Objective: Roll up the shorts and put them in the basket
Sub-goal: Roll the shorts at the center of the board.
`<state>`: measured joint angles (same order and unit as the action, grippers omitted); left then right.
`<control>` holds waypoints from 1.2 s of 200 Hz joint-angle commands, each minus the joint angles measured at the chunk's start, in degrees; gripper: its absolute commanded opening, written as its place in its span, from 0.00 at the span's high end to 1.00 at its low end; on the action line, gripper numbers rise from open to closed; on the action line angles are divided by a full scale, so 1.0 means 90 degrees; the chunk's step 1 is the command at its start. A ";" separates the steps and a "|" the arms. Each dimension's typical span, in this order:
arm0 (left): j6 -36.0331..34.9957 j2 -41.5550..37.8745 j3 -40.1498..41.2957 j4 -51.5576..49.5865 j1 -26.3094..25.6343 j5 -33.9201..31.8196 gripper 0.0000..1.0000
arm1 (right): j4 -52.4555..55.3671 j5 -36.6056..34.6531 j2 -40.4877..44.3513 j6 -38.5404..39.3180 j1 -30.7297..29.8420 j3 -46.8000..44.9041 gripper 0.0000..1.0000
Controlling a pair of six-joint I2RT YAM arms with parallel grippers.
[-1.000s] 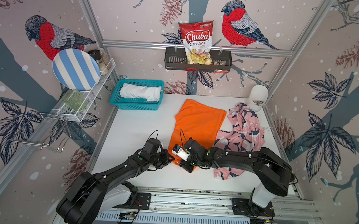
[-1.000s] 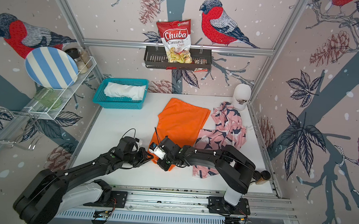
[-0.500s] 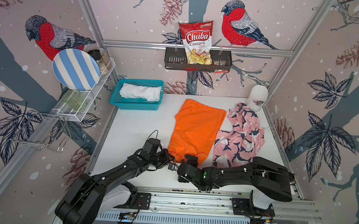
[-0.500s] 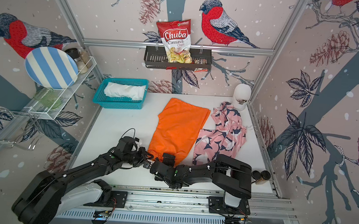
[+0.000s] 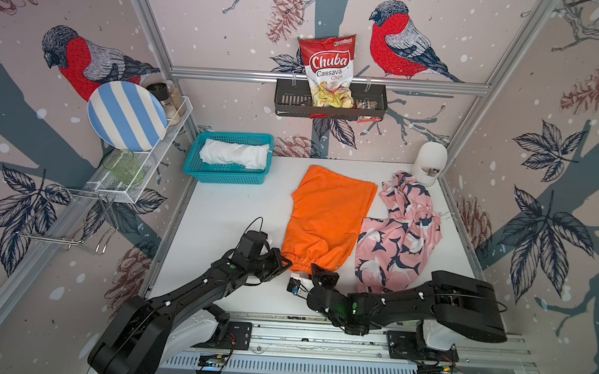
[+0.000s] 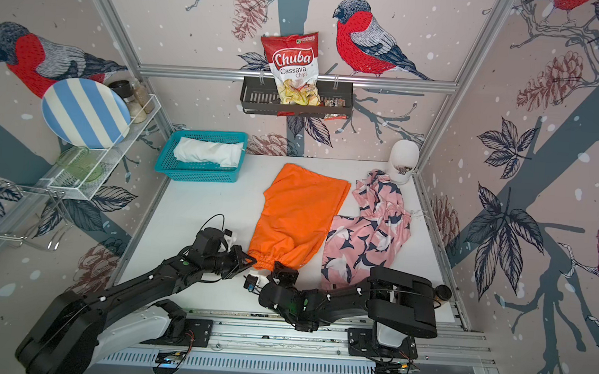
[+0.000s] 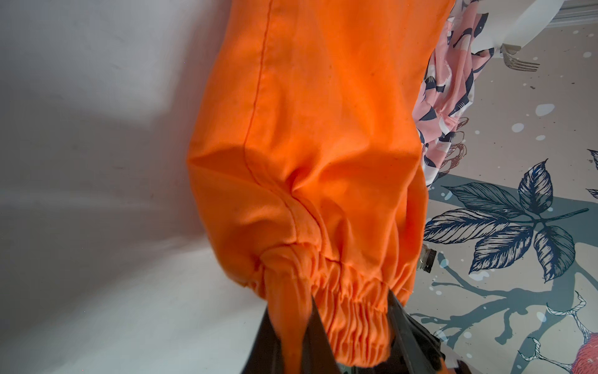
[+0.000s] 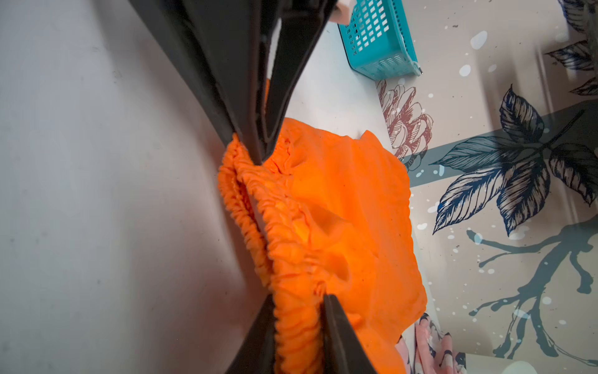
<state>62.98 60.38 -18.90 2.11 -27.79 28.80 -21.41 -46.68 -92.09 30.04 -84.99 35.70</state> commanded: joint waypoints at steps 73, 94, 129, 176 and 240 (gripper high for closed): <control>-0.0624 -0.0610 -0.0776 -0.1637 0.0080 -0.1129 0.51 | 0.2207 0.4833 0.0120 -0.2324 0.1426 0.1070 1.00; -0.0715 -0.0722 -0.0868 -0.1819 0.0086 -0.1262 0.49 | 0.2439 0.6543 -0.0027 -0.3005 0.2199 0.1363 1.00; -0.1027 -0.0589 -0.1215 -0.2096 0.0081 -0.1392 0.48 | 0.2444 0.8301 -0.0563 -0.4224 0.3455 0.1608 1.00; -0.1370 0.0209 -0.1776 -0.1912 -0.0003 -0.1221 0.49 | 0.2435 0.9202 -0.1465 -0.5502 0.4540 0.1879 1.00; -0.1824 0.2056 -0.2859 -0.1513 -0.0219 -0.1134 0.57 | 0.2489 0.9132 -0.1720 -0.5810 0.4916 0.1948 0.94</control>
<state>49.52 74.48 -41.41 -13.89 -29.10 18.11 -2.07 37.80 -106.69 -20.71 -40.84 53.15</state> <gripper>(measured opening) 0.437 0.089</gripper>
